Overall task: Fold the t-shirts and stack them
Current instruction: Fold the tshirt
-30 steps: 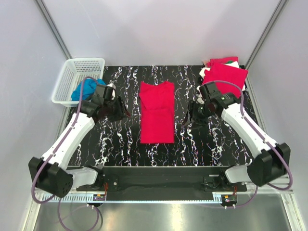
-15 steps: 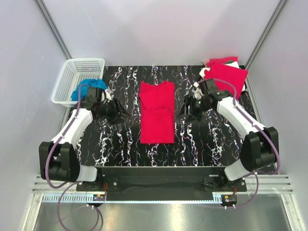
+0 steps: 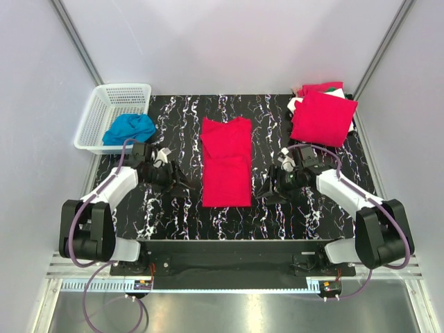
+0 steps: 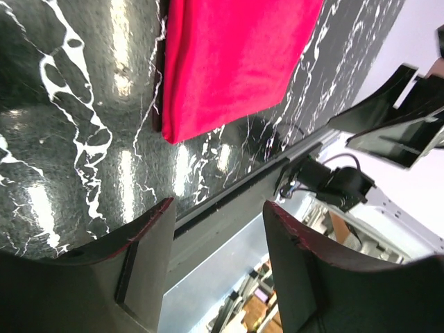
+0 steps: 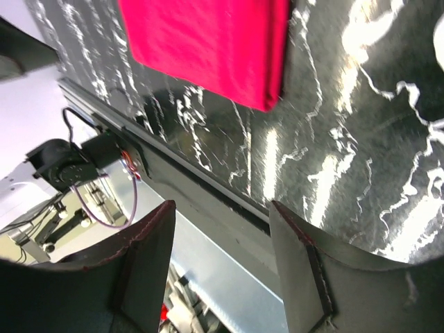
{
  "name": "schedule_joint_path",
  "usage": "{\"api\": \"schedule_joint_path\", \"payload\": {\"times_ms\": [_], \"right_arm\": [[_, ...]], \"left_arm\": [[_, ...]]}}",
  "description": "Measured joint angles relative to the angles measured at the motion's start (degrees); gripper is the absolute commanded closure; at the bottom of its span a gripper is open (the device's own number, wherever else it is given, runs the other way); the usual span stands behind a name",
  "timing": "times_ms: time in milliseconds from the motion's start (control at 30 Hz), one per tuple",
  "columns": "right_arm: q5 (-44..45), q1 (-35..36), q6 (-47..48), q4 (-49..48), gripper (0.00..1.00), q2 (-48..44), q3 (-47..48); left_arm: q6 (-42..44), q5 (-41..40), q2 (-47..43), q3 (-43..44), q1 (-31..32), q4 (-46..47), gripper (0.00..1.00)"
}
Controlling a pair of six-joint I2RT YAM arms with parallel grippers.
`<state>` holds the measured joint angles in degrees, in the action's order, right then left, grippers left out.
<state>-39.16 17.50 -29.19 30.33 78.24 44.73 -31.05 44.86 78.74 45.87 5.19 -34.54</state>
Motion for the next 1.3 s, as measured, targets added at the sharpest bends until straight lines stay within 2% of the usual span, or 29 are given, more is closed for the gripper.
{"api": "schedule_joint_path", "payload": {"times_ms": [200,400,633,933,1300], "right_arm": [[0.7,0.02,-0.79,-2.23,0.36,-0.11,0.28],[0.68,0.02,-1.2,-5.77,0.35,6.56,1.53],[0.57,0.02,-2.25,-10.47,0.34,9.14,1.44],[0.52,0.13,-2.67,-14.8,0.34,15.06,1.44],[0.02,1.88,-3.32,-17.57,0.33,20.26,2.16]], "left_arm": [[2.16,1.53,1.99,-0.26,0.04,-0.07,0.43],[4.04,2.01,8.24,-0.24,0.11,-0.26,0.43],[5.81,2.78,13.31,1.95,0.37,-0.59,0.43],[6.54,2.82,18.1,6.8,1.75,-0.42,0.43],[6.05,2.64,21.62,7.34,4.35,2.16,0.43]]}}
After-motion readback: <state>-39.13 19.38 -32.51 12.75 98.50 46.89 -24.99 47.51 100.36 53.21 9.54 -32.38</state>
